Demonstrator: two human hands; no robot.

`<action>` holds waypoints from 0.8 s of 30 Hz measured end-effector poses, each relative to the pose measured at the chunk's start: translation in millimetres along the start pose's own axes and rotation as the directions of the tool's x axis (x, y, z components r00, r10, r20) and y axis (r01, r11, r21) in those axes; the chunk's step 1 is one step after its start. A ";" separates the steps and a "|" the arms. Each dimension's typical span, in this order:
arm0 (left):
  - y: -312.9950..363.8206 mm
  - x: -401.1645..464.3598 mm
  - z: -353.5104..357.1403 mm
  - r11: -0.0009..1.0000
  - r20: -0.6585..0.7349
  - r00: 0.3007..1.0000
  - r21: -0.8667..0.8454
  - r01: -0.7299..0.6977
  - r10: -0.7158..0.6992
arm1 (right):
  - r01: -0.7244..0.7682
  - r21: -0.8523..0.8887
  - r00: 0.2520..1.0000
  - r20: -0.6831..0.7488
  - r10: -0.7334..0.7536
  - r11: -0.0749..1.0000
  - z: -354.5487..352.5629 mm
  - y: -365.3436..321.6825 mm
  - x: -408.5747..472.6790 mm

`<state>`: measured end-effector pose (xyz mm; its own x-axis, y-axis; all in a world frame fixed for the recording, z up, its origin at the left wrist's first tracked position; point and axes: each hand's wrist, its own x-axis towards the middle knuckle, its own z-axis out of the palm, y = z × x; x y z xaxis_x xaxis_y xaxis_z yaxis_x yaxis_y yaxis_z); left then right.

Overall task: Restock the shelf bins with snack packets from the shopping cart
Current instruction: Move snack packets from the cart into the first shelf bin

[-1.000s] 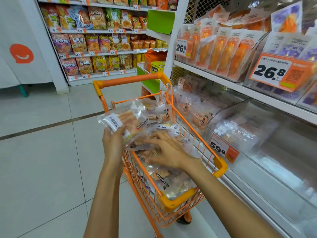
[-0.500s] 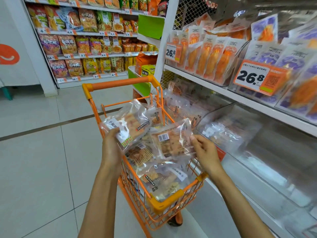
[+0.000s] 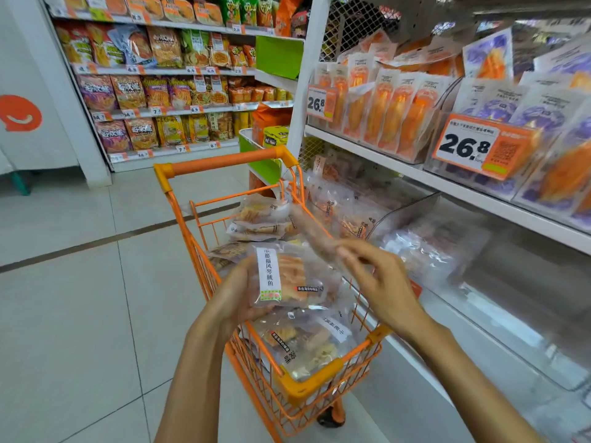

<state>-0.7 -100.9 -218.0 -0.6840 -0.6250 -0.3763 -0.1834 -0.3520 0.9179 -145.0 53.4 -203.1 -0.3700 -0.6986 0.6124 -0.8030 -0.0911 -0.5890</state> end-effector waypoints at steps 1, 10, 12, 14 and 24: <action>-1.9 2.2 -2.0 1.000 -0.011 1.000 0.016 0.003 -0.003 | 0.112 -0.149 0.985 0.145 -0.091 0.982 0.2 2.2 -1.8; 1.0 -5.1 -12.4 0.995 0.093 0.995 -0.084 0.051 -0.043 | 0.165 -0.098 0.873 0.477 -0.100 0.981 -17.3 23.4 -7.6; 3.4 -7.7 -12.9 0.997 0.150 0.988 -0.061 0.043 -0.033 | 0.092 -0.051 0.862 0.504 -0.053 0.994 -20.5 23.6 -6.9; 4.0 -10.8 -10.1 0.999 0.197 0.980 0.050 0.009 -0.018 | 0.066 -0.028 0.862 0.505 -0.043 0.997 -19.7 21.5 -4.1; 7.4 -2.0 -24.3 0.986 -0.197 0.975 -0.110 -0.124 0.100 | -0.252 -0.167 0.905 0.308 0.294 0.953 21.1 23.2 29.8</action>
<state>16.5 -119.2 -213.5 -0.5466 -0.7819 -0.2997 -0.0183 -0.3467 0.9378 -164.8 15.5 -209.6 -0.4270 -0.8773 0.2191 -0.7501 0.2082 -0.6277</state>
